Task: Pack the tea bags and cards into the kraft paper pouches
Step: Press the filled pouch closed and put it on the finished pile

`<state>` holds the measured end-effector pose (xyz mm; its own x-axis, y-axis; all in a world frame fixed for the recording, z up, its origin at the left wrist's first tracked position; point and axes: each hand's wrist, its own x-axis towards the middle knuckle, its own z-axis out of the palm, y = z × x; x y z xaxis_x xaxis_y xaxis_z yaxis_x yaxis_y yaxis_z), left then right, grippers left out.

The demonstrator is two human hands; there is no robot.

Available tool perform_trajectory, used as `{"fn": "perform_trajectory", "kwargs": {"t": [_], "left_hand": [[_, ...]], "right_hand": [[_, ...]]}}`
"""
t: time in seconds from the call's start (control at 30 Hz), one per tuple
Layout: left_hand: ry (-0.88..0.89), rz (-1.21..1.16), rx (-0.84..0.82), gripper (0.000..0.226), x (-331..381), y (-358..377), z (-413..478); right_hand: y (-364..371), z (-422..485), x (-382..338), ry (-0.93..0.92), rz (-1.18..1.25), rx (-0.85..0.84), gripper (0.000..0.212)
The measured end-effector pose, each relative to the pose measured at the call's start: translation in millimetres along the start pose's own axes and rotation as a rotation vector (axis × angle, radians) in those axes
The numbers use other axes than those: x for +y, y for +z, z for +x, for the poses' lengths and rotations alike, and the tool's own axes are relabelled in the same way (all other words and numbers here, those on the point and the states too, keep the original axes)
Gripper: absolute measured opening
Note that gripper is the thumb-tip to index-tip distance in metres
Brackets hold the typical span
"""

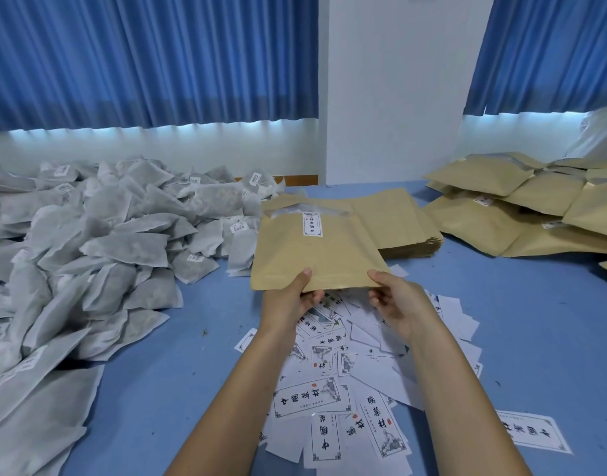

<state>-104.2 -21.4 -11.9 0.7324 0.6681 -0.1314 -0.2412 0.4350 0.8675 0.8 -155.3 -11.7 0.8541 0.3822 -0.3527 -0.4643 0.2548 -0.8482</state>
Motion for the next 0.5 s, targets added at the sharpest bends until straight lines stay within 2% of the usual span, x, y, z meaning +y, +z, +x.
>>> {"fn": "perform_trajectory", "kwargs": {"t": [0.1, 0.23, 0.33, 0.5], "left_hand": [[0.013, 0.035, 0.014, 0.014, -2.7, 0.6, 0.0], [-0.033, 0.080, 0.020, 0.016, -3.9, 0.1, -1.0], [-0.048, 0.063, 0.089, 0.013, 1.5, -5.0, 1.9], [-0.080, 0.050, 0.116, 0.011, 4.5, -7.9, 4.2]], "right_hand": [[5.9, -1.8, 5.4, 0.002, 0.003, -0.011, 0.013], [5.3, 2.0, 6.7, -0.004, 0.017, 0.055, 0.014], [0.1, 4.9, 4.7, -0.011, 0.063, 0.093, 0.014], [3.8, 2.2, 6.5, -0.019, 0.172, 0.067, 0.011]]}}
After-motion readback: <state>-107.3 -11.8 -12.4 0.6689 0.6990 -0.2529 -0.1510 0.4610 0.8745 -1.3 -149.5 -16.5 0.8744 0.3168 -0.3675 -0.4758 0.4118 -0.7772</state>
